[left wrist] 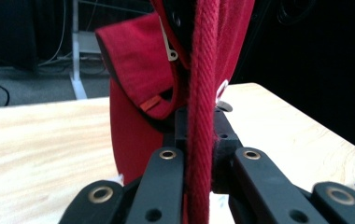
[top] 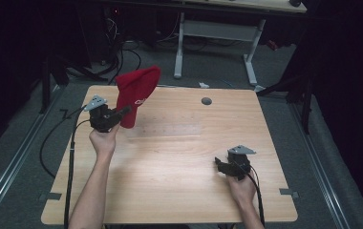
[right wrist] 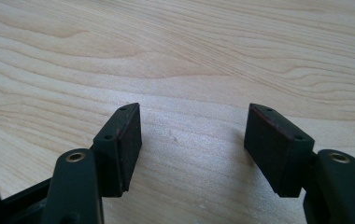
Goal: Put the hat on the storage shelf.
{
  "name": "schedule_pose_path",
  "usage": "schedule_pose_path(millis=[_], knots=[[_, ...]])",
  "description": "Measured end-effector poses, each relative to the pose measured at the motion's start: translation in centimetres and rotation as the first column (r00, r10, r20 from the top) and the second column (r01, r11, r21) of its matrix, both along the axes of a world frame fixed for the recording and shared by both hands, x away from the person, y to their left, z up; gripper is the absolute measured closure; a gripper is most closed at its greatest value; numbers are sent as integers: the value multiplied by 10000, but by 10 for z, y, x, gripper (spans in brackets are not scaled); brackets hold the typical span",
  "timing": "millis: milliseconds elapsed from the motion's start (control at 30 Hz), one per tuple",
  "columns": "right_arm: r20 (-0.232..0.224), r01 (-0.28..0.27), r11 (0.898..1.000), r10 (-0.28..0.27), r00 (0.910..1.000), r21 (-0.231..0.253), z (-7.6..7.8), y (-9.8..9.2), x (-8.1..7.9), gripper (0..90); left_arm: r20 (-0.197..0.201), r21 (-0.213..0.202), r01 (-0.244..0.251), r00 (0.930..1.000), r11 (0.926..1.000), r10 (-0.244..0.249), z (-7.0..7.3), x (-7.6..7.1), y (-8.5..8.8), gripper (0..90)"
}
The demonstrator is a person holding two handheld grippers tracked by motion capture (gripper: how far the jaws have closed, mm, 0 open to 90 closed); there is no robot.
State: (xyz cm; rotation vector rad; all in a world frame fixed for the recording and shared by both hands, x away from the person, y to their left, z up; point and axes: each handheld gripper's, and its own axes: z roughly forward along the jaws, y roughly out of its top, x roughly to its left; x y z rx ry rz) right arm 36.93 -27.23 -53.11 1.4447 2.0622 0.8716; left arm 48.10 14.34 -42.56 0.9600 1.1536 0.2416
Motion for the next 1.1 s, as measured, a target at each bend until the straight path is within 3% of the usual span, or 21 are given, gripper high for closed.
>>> schedule_pose_path(millis=[133, 500, 800, 900, 1100], knots=[[-8, -4, 10000, 4, 10000, 9, 0, 0, 0, 370, -220, -31, -87, 9997, 10000, 87, -5, -5, 6, 855], [-17, -25, 10000, 25, 10000, 9, 0, 0, 0, 370, -576, 389, -31, 9983, 9992, 53, -17, -17, 8, 850], [-15, -45, 10000, 45, 10000, 6, 0, 0, 0, 370, -1232, 755, -91, 9922, 9971, 184, -41, -25, 12, 844], [-14, -48, 10000, 48, 10000, 3, 0, 0, 0, 370, -1319, 588, -115, 9911, 9982, 192, -43, -26, 13, 838], [-16, -43, 10000, 43, 10000, 7, 0, 0, 0, 369, -1531, 794, -259, 9875, 9965, 379, -45, -25, 15, 817]])
